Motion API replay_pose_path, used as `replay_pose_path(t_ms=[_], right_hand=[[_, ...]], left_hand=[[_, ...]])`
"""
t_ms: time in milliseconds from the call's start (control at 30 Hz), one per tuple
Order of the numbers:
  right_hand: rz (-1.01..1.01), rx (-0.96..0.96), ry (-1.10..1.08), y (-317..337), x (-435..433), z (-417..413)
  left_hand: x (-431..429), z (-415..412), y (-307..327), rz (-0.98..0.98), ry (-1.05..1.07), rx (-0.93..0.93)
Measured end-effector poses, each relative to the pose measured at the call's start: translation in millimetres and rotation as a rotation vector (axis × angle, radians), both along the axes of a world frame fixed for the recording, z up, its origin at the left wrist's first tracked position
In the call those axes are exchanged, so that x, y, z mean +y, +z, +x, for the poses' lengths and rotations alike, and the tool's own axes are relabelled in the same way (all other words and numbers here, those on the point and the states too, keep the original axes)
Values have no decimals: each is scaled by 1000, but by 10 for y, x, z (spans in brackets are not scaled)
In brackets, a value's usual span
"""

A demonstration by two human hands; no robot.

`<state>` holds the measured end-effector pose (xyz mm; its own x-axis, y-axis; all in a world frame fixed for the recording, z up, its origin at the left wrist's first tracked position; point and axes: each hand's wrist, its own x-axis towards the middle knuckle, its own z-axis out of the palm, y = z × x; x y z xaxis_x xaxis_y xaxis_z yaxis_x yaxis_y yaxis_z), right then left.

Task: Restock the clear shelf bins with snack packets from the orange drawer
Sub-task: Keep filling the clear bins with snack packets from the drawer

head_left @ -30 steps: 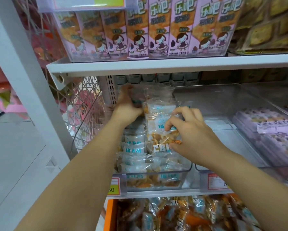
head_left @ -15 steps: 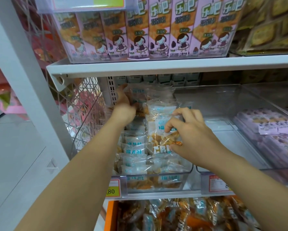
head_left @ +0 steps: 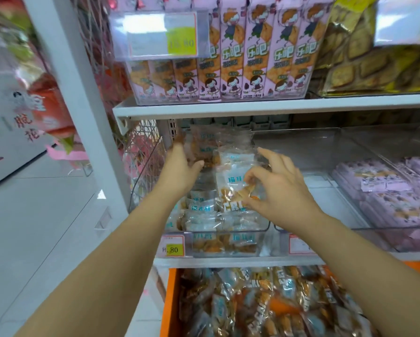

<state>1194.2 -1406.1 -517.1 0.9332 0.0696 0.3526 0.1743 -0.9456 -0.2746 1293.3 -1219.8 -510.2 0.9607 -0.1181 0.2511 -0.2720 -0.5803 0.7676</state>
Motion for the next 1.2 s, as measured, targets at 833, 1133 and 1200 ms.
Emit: replay_pose_path(t_ms=[833,1133,1200], right_hand=[[-119,1451,85,-2229,-1189,-1135],[-307,1543,188,-2411,-1070,-1106],[-317,1523,199,-2443,-1055,-1150]], left_hand=[[-511,-1588,-2343,738,-724,974],[-699,-1721,-2644,1013,-879,1005],[-734,-1803,-2653,1007,-876,962]])
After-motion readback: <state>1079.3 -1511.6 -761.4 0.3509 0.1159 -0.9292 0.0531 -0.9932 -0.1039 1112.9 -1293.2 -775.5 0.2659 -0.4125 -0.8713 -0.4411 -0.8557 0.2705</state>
